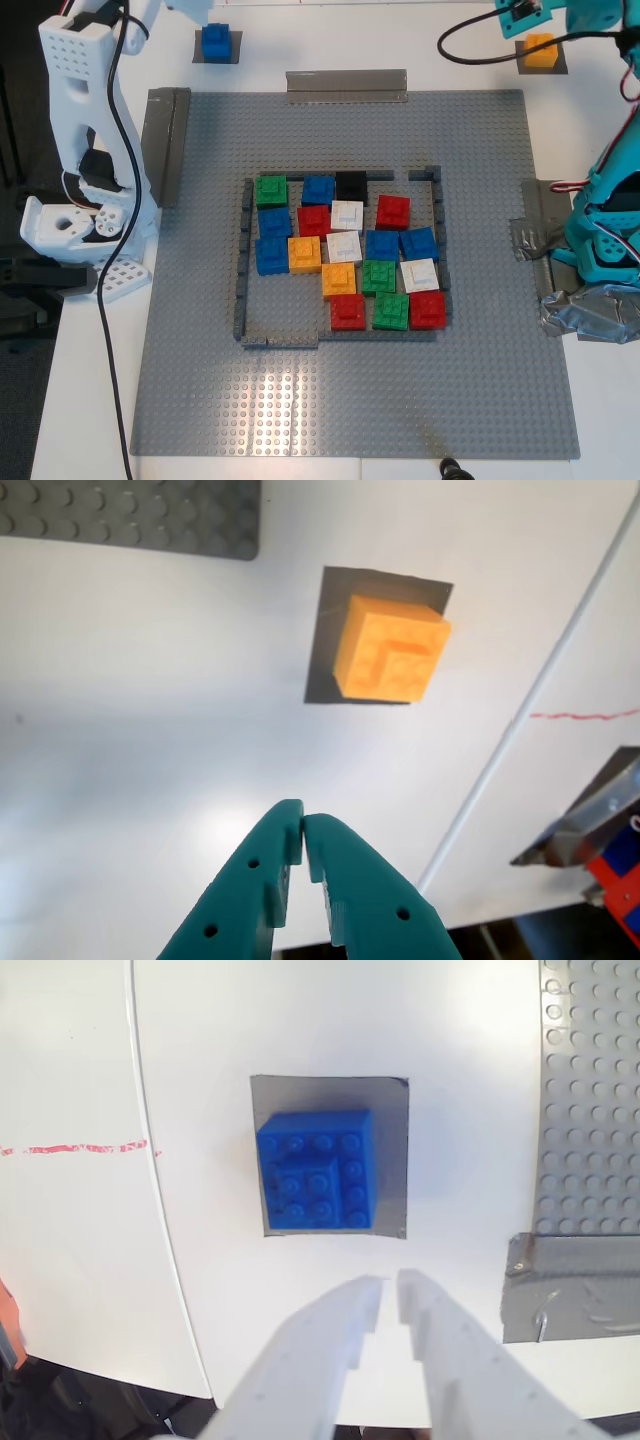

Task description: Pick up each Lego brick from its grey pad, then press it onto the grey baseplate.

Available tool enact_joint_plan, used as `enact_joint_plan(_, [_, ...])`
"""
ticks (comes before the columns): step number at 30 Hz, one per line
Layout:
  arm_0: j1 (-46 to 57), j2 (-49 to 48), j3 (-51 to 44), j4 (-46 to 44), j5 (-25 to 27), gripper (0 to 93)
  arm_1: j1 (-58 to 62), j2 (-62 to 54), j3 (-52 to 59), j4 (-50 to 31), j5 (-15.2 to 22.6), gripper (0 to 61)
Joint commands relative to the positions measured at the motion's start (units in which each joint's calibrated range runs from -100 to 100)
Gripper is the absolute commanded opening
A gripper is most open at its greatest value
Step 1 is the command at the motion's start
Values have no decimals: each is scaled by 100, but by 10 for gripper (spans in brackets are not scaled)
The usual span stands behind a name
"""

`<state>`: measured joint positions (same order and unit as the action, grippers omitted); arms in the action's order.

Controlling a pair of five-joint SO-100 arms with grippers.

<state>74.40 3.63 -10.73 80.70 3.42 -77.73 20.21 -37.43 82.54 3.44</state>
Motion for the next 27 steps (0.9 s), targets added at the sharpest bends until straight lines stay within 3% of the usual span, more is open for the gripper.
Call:
enact_joint_plan(1, [72,160,-701,-55,-37,93,-87,99,-587,-12,34,164])
enact_joint_plan(4, [50,306,-1180,-63,-52,109,-87,348,-749,-20,102,197])
enact_joint_plan(11, [-1,770,-1830,-79,-37,115,-124,675,-785,-191,259,220])
enact_joint_plan(14, [7,1018,-2019,-39,-52,159,-153,820,-858,-256,293,224])
enact_joint_plan(19, [-1,1190,-2046,-39,-164,226,-174,1018,-1002,-410,347,221])
enact_joint_plan(27, [-167,1345,-1974,-55,-193,225,-109,1181,-1074,-508,400,216])
